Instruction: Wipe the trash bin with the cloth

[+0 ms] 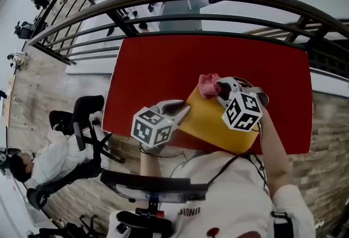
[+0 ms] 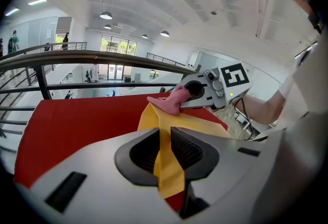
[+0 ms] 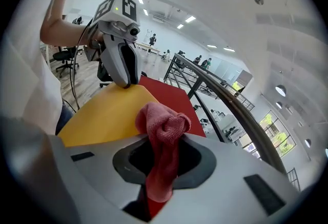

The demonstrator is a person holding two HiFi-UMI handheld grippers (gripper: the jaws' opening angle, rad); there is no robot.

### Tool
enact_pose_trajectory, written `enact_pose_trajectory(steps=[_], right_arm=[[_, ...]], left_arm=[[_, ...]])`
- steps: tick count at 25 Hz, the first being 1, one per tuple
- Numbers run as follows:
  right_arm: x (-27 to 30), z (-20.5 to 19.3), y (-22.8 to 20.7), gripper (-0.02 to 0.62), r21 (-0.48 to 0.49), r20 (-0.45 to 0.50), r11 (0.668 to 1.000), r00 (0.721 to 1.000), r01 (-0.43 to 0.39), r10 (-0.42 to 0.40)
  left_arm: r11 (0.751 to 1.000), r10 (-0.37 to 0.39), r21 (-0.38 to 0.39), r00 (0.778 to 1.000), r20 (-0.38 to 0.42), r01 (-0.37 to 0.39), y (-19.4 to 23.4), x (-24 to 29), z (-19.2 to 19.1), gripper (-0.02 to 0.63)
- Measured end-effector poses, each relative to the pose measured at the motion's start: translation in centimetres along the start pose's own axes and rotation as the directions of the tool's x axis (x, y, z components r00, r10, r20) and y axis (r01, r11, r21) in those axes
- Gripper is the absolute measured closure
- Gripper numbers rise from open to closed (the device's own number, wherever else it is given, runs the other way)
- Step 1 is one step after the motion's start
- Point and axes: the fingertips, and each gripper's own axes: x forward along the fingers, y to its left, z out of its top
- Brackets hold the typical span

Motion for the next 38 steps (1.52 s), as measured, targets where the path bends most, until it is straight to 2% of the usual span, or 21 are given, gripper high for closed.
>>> enact_pose_trajectory(steps=[7,14,16,18,19,21,24,27,33,38], right_arm=[[-2.7,-4.1,2.0,0.534,0.012,-0.084,1.0,0.996,-0.023,0.024],[-7.5,-10.0,5.1,0.534,0.115,-0.178,0.993,0.983,-0.028,0.048],[-8.7,-11.3,5.9,0.534,0.136,-0.197,0.99,0.979,-0.029,0.055],[-9.5,-11.9,6.6,0.534,0.153,-0.206,0.988,0.976,-0.032,0.064],[-9.7,-12.1,6.9,0.534,0.162,-0.206,0.986,0.976,-0.033,0.066],[-9.8,-12.3,7.2,0.534,0.18,-0.203,0.983,0.977,-0.025,0.062],[-9.9,-12.7,7.6,0.534,0.192,-0.207,0.981,0.977,-0.009,0.05],[-9.7,-13.0,7.7,0.534,0.187,-0.203,0.982,0.978,-0.012,0.05],[-9.5,-12.0,5.7,0.534,0.146,-0.181,0.989,0.983,0.018,0.009],[-7.8,-7.9,1.3,0.534,0.105,-0.082,0.99,0.993,0.09,-0.081]], left_arm=[[1.0,-0.008,0.002,1.0,-0.009,0.008,0.4,0.2,0.4,0.534],[1.0,-0.017,0.025,0.999,-0.04,0.018,0.1,0.5,1.0,0.534],[0.999,-0.014,0.051,1.0,-0.013,0.015,-0.1,0.2,1.7,0.534],[0.999,-0.022,0.032,0.998,0.056,0.02,0.3,-0.3,3.1,0.534],[0.999,-0.04,0.008,0.996,0.078,0.039,0.5,-0.5,3.8,0.533],[0.998,-0.067,-0.011,0.996,0.066,0.068,0.6,-0.4,4.7,0.526],[0.998,-0.039,0.055,0.998,-0.048,0.042,0.7,1.3,4.5,0.482],[0.995,0.008,0.104,0.991,-0.13,0.006,1.2,3.4,3.9,0.474],[0.996,-0.054,0.055,0.987,-0.154,0.063,0.9,3.4,3.4,0.489],[0.997,-0.041,0.058,0.987,-0.154,0.051,0.5,2.1,2.3,0.503]])
